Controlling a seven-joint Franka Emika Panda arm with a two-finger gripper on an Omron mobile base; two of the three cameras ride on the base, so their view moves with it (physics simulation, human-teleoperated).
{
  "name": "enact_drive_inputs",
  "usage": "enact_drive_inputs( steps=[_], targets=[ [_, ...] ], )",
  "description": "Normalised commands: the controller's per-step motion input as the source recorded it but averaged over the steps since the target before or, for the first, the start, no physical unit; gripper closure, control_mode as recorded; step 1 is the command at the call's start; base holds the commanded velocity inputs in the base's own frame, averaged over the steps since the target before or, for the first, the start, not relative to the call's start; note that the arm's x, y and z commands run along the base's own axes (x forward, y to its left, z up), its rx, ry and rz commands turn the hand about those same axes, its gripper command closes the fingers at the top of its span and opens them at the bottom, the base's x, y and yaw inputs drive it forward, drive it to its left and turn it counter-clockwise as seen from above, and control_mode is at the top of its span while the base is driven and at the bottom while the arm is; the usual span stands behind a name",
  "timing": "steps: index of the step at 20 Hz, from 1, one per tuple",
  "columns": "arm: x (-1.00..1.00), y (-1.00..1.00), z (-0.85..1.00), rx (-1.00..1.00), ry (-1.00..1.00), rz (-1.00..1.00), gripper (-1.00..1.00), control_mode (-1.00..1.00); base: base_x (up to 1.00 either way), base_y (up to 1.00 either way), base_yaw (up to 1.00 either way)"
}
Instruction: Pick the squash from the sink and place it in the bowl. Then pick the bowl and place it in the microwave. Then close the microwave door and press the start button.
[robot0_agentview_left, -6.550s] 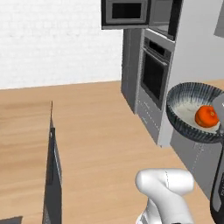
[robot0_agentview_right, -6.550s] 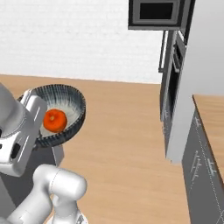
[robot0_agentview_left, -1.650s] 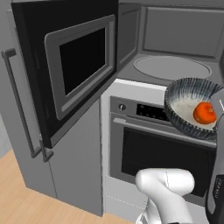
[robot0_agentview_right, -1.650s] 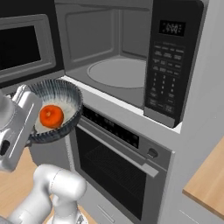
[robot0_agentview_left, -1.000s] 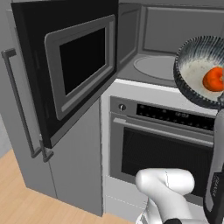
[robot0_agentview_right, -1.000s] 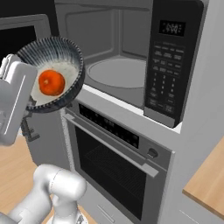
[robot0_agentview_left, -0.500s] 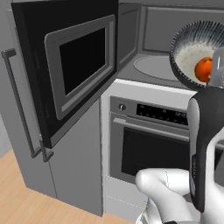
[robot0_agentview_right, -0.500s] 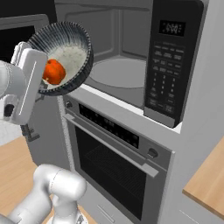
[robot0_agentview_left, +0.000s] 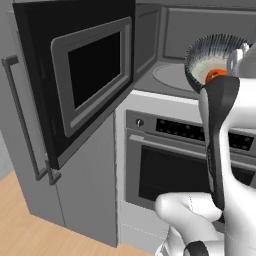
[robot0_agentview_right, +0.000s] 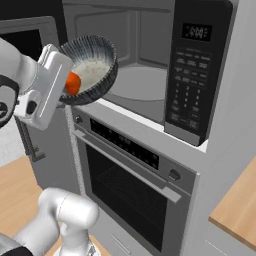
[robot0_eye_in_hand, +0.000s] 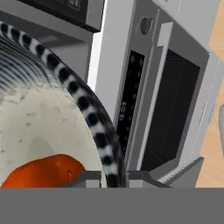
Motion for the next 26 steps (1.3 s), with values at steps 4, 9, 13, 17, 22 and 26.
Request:
enact_drive_inputs(
  steps=[4, 9, 13, 17, 22, 26],
  targets=[
    [0.39, -0.27, 0.0, 0.0, 0.01, 0.0, 1.0, -1.0, 0.0, 0.0, 0.0],
    [0.37, -0.23, 0.0, 0.0, 0.0, 0.0, 1.0, -1.0, 0.0, 0.0, 0.0],
    [0.51, -0.17, 0.0, 0.0, 0.0, 0.0, 1.0, -1.0, 0.0, 0.0, 0.0],
    [0.48, -0.16, -0.04, 0.0, 0.0, 0.0, 1.0, -1.0, 0.0, 0.0, 0.0],
    [0.42, -0.1, -0.17, 0.0, 0.0, 0.0, 1.0, -1.0, 0.0, 0.0, 0.0],
    [0.31, -0.13, -0.22, 0.0, 0.0, 0.0, 1.0, -1.0, 0.0, 0.0, 0.0]
  ],
)
